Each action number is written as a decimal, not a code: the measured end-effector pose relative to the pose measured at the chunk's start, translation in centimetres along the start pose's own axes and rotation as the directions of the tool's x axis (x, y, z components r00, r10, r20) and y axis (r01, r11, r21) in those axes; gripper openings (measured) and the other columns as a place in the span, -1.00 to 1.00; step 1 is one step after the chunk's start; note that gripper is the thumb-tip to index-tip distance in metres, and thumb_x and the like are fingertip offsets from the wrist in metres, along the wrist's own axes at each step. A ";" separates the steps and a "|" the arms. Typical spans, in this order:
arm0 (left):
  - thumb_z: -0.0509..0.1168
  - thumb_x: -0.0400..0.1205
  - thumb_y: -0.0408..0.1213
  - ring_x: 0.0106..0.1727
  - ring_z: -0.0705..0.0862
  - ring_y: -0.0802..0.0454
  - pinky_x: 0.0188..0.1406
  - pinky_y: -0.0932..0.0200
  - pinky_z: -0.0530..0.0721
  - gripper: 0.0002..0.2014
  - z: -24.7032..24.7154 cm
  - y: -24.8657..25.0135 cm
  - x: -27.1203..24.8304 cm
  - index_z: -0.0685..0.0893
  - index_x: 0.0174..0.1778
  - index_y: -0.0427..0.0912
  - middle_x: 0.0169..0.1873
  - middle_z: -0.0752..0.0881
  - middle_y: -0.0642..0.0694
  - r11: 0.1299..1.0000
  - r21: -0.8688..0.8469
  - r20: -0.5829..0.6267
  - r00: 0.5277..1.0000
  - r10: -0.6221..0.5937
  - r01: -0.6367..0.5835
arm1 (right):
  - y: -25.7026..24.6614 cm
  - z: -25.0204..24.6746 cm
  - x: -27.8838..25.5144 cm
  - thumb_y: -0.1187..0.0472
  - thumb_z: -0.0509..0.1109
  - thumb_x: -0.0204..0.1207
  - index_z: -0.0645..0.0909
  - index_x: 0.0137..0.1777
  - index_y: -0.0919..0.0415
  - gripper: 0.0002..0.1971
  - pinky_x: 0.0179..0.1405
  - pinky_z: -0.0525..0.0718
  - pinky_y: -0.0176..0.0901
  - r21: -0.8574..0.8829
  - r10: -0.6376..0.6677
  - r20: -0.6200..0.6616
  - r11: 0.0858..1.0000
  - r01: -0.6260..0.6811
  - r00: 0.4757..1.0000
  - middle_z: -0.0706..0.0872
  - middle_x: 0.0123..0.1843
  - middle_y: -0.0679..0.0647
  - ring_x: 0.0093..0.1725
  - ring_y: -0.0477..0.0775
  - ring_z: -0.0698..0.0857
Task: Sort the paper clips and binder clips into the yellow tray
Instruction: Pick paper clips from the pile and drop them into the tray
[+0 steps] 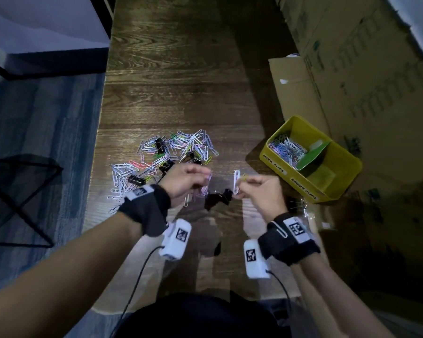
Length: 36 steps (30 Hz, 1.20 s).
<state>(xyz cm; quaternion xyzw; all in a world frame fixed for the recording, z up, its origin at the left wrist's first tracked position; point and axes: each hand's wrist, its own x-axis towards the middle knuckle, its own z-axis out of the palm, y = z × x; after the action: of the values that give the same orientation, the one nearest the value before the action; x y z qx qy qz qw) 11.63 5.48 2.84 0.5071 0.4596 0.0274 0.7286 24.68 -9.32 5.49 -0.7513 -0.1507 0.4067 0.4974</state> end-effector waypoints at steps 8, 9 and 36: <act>0.30 0.46 -0.66 -0.45 0.64 0.00 -0.41 0.20 0.67 -0.80 13.6 9.8 5.3 0.68 -0.26 -0.28 -0.42 0.70 -0.21 0.988 0.015 0.115 0.982 0.151 -0.154 | -5.4 -7.8 4.3 0.50 0.41 0.45 0.70 -0.36 0.22 -0.77 -0.45 0.71 -0.36 0.170 -0.097 -0.237 0.976 0.139 0.967 0.75 -0.54 -0.02 -0.55 -0.14 0.70; 0.30 0.45 -0.66 -0.42 0.64 -0.05 -0.35 0.15 0.68 -0.82 14.8 10.2 5.9 0.69 -0.24 -0.31 -0.38 0.69 -0.26 0.986 0.041 0.119 0.980 0.158 -0.164 | -5.4 -8.7 5.1 0.50 0.41 0.46 0.69 -0.37 0.22 -0.76 -0.44 0.72 -0.34 0.173 -0.089 -0.249 0.976 0.134 0.964 0.75 -0.54 -0.01 -0.54 -0.12 0.71; 0.30 0.59 -0.28 -0.03 0.65 0.14 0.08 0.42 0.52 -0.78 2.2 3.0 0.0 0.70 0.13 -0.13 0.01 0.76 -0.06 0.298 0.706 0.478 0.742 0.470 -0.643 | -1.9 -1.4 5.2 0.28 0.43 0.46 0.77 0.07 0.17 -0.80 0.18 0.51 -0.30 -0.551 -0.369 -0.011 0.778 0.302 0.929 0.80 0.05 0.08 0.07 0.03 0.72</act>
<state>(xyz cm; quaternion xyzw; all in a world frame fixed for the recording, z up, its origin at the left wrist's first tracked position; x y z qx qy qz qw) 14.43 5.37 5.32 0.9178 0.1392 0.0089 0.3716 29.30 -6.05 4.99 -0.8443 -0.3608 0.2070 0.3377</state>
